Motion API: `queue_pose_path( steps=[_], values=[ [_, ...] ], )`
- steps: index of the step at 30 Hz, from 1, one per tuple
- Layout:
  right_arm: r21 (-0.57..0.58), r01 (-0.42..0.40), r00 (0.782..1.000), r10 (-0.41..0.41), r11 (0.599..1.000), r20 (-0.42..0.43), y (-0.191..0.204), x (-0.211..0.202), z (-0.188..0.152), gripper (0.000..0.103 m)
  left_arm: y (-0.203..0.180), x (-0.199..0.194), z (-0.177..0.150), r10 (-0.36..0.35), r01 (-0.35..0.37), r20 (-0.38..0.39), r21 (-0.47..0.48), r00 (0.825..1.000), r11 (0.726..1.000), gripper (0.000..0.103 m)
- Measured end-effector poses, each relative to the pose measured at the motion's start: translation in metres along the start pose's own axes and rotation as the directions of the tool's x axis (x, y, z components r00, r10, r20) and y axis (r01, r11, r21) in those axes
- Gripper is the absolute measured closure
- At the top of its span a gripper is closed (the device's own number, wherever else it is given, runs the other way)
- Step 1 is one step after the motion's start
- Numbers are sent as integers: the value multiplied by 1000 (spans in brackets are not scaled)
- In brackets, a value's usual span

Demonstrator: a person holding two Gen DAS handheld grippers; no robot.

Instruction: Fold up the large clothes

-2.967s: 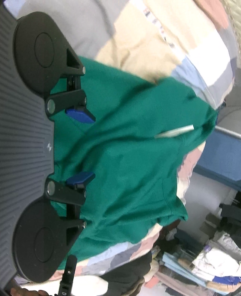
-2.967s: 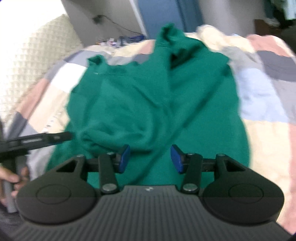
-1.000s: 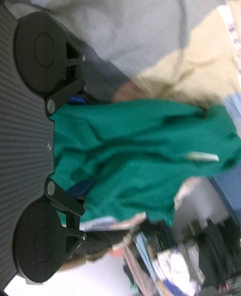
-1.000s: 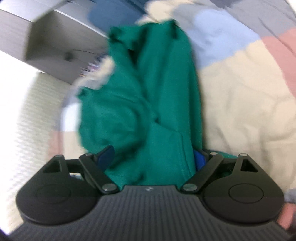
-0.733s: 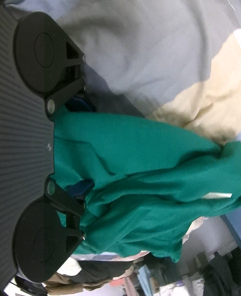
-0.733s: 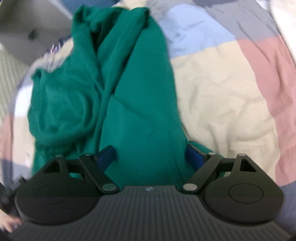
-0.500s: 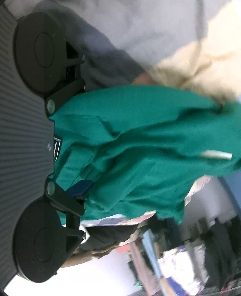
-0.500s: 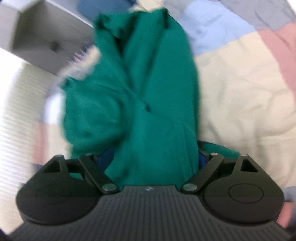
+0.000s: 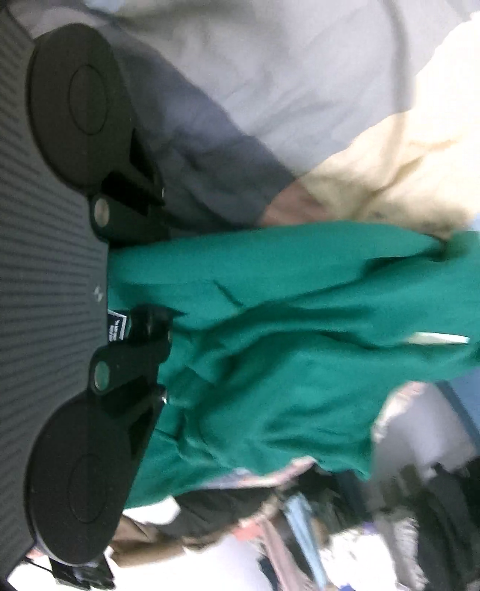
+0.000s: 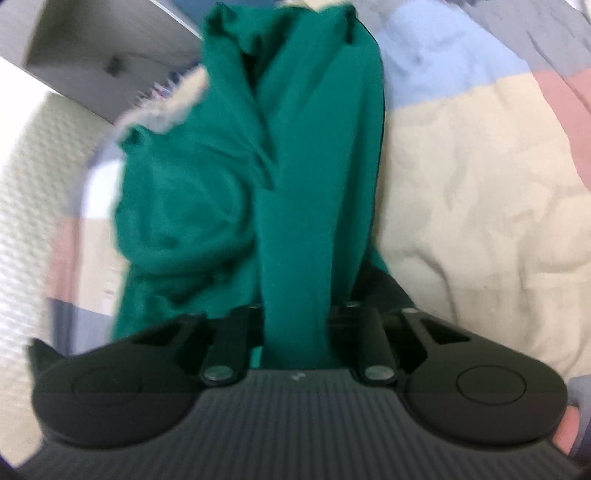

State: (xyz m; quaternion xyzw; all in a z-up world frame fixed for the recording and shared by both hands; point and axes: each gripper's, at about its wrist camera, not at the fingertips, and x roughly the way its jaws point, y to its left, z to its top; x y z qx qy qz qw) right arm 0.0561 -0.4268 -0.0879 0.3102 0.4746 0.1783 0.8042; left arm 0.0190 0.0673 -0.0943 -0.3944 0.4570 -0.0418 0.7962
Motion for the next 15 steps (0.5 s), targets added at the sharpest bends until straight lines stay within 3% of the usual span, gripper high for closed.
queue_pose_path(
  steps=[6,13,15],
  values=[
    [8,-192,978,190,981,82,5,-49,8,90,-7,-61,10,-170,175,80,-52,982,983,95],
    [-25,-340,926,339,940,164,16,-109,10,90,-33,-121,-2,-317,322,121,-23,941,946,95],
    [-68,-366,910,372,928,182,21,-125,3,90,-38,-138,-9,-363,368,136,-13,922,930,95]
  ],
)
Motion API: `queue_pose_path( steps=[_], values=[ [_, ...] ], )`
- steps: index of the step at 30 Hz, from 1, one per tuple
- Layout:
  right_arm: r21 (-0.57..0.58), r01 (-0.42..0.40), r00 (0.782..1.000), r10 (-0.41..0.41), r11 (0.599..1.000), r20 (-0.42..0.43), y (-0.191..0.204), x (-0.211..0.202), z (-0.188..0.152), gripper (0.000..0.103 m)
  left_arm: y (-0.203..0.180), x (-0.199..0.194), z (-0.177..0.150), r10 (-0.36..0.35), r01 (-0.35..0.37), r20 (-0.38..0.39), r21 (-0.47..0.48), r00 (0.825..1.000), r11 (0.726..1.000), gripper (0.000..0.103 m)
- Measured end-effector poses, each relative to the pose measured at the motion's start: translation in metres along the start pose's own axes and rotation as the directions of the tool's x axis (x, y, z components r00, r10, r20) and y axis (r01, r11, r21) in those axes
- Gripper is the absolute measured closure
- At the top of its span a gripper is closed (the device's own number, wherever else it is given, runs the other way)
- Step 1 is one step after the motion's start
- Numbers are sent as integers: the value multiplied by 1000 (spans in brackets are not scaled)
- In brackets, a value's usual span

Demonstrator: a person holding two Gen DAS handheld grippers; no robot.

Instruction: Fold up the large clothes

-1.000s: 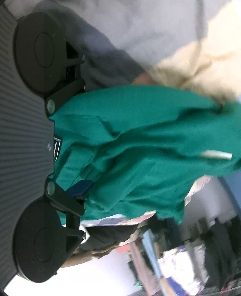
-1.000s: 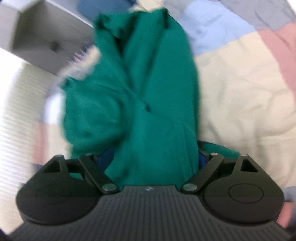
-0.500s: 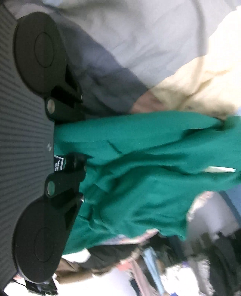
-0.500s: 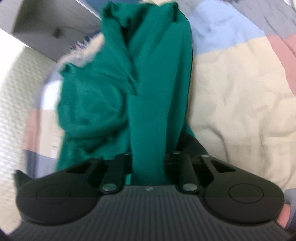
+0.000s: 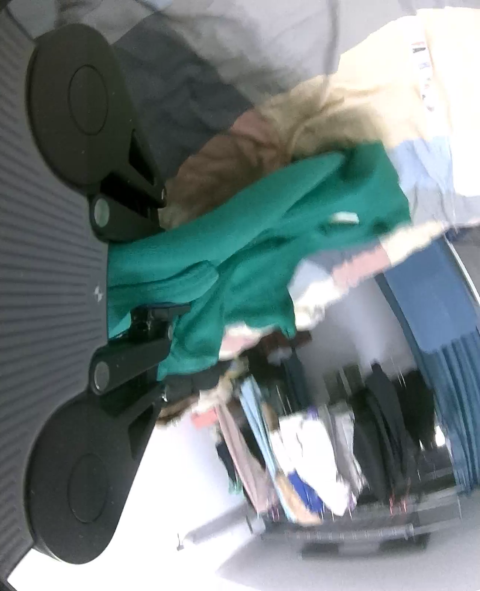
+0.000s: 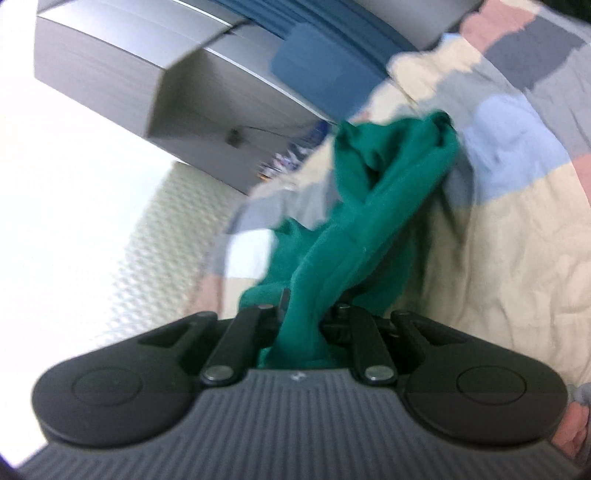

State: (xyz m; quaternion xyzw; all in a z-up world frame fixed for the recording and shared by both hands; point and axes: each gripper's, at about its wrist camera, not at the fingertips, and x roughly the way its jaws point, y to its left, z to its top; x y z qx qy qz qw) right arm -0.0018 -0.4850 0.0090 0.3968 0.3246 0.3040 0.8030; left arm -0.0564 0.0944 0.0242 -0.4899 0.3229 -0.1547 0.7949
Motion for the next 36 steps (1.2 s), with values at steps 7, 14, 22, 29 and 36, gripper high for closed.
queue_pose_path(
  steps=[7,14,22,29,36],
  values=[
    [7,-76,996,75,997,44,11,-50,-22,90,-18,-45,-44,-82,82,-11,-2,997,997,95],
    [-60,-44,998,47,997,50,23,-42,-6,90,-27,-53,-44,-95,95,61,8,994,995,94],
    [59,27,996,-32,998,79,-3,60,77,89,-35,29,57,-3,3,185,-3,983,1000,94],
    [200,102,987,-124,975,103,-58,146,116,88,-19,117,126,113,-136,243,81,963,987,93],
    [250,127,982,-157,960,105,-135,190,125,85,55,184,155,145,-154,202,27,969,988,90]
  ],
)
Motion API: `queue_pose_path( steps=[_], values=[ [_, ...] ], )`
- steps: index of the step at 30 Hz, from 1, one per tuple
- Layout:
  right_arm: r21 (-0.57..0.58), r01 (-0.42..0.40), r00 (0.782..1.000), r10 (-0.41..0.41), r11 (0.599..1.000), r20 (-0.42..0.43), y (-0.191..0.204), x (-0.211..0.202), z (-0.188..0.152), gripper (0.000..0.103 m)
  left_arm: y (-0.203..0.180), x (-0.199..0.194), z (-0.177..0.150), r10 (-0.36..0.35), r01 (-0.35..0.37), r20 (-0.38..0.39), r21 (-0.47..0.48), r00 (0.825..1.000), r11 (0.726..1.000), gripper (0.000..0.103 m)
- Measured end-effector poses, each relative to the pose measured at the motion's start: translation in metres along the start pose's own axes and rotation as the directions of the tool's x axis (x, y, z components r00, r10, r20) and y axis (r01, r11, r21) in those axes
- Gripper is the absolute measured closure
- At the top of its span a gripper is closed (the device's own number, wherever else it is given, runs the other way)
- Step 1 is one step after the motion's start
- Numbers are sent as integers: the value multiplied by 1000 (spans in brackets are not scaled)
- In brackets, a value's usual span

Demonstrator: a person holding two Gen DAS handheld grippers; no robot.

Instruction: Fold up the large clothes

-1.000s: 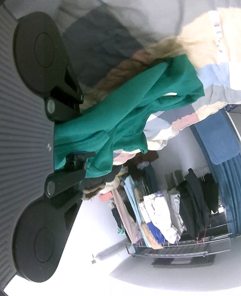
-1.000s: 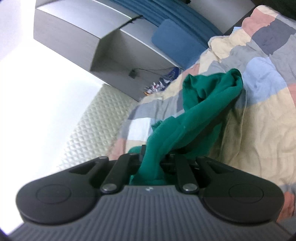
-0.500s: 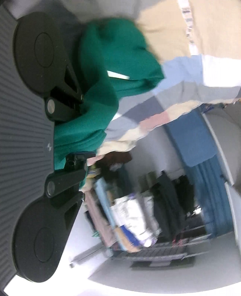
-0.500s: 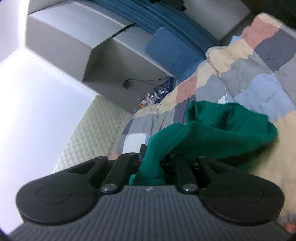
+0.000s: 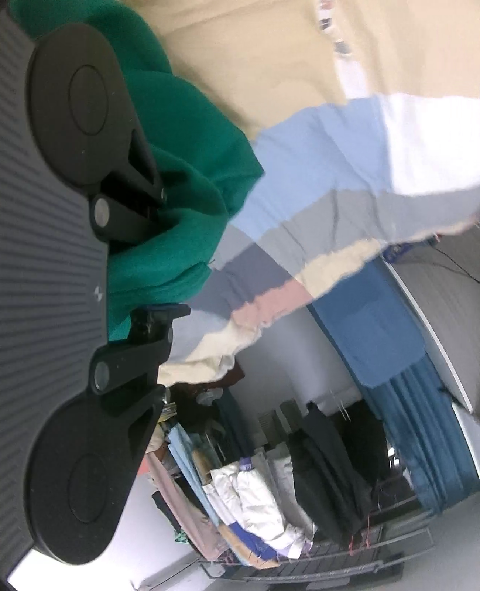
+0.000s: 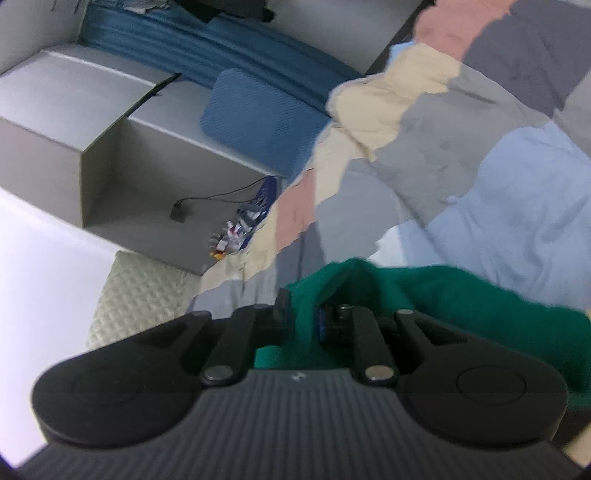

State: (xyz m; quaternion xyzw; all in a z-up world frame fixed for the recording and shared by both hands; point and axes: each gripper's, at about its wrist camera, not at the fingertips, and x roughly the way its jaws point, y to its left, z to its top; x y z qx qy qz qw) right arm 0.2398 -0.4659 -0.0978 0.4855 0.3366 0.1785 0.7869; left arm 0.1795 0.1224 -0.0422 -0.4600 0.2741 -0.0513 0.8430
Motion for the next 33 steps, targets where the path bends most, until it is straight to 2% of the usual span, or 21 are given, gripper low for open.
queue_pose_path(
  steps=[4,7,10,14,17,18,20,21,22,24,28,31,33],
  values=[
    [20,44,999,-43,999,-30,-23,39,10,85,23,45,5,43,-42,-14,29,999,999,89],
    [-9,62,998,-62,998,-30,-30,59,13,85,38,72,10,61,-61,-2,27,998,998,89],
    [-14,84,995,-85,996,-43,-40,79,14,85,46,87,9,72,-72,6,58,997,996,89],
    [21,63,997,-62,998,-55,-54,85,16,85,44,95,6,88,-88,4,96,996,991,89],
    [1,51,997,-51,999,-56,-49,78,15,83,34,86,3,82,-81,2,133,997,988,88],
    [-24,52,997,-53,998,-51,-43,75,15,81,31,83,3,79,-78,3,150,997,986,85],
    [-75,56,998,-59,996,-38,-31,65,13,79,23,72,2,63,-63,5,168,998,984,58],
    [-110,59,998,-62,992,-30,-22,58,11,73,18,64,0,53,-53,3,170,999,984,39],
    [-139,61,998,-65,988,-25,-15,53,10,61,11,54,-2,50,-54,22,184,998,981,34],
    [-209,56,998,-59,976,-7,1,39,5,42,-7,32,-9,50,-68,75,260,996,963,33],
    [-310,70,997,-60,948,42,28,0,-11,41,-38,-13,-29,30,-79,135,369,990,926,33],
    [-372,94,995,-72,924,71,45,-27,-28,41,-58,-42,-51,59,-139,185,454,981,880,32],
    [-417,103,994,-74,903,85,55,-42,-39,41,-66,-56,-66,41,-126,181,489,983,863,32]
  ],
)
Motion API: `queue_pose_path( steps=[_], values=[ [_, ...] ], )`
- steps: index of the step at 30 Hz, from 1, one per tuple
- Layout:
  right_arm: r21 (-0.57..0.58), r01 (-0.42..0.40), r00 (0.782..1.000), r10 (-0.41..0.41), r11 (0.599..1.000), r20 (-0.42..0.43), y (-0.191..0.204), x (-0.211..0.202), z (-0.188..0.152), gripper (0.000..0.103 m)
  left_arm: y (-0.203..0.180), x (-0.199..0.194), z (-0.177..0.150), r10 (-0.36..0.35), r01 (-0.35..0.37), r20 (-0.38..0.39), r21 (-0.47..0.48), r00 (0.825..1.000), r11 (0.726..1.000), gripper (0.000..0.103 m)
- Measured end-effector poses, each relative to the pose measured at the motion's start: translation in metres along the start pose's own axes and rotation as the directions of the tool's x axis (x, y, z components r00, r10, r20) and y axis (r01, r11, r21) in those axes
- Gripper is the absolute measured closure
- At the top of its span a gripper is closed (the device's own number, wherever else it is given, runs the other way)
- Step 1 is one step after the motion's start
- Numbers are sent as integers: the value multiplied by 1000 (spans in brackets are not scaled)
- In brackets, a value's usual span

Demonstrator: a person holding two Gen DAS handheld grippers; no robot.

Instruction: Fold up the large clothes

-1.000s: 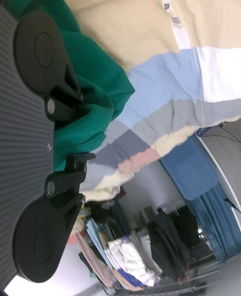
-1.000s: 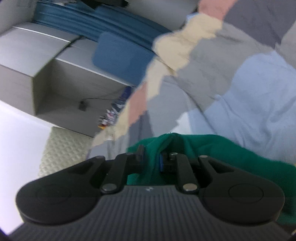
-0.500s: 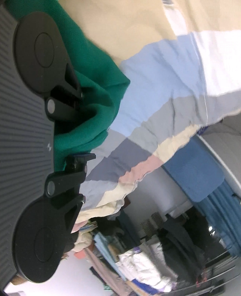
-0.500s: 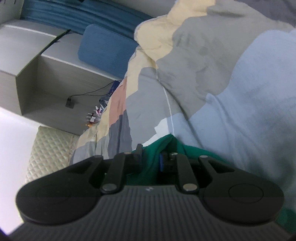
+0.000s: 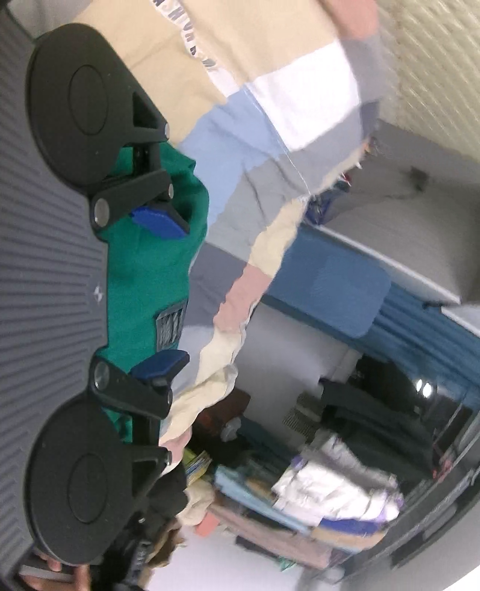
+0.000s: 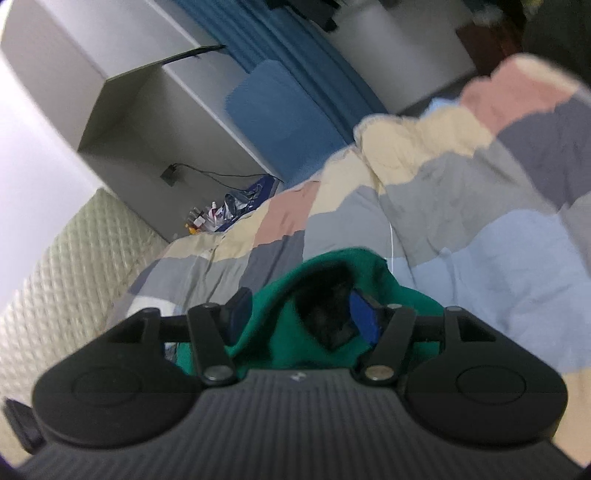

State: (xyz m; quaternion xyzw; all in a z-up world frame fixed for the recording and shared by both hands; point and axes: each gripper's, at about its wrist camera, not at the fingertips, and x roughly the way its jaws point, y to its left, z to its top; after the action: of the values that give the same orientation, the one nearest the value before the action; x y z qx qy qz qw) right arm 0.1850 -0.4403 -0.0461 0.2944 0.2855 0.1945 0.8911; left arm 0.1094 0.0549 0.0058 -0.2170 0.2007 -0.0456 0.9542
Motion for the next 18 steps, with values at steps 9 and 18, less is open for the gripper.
queue_pose_path(
  steps=[9,18],
  values=[
    [-139,0,992,-18,990,-126,44,21,-43,42,-31,6,-42,33,-17,-187,86,982,996,31],
    [-219,174,968,-208,960,-142,32,113,-34,56,-13,50,-69,136,-109,-270,114,953,987,31]
  ],
)
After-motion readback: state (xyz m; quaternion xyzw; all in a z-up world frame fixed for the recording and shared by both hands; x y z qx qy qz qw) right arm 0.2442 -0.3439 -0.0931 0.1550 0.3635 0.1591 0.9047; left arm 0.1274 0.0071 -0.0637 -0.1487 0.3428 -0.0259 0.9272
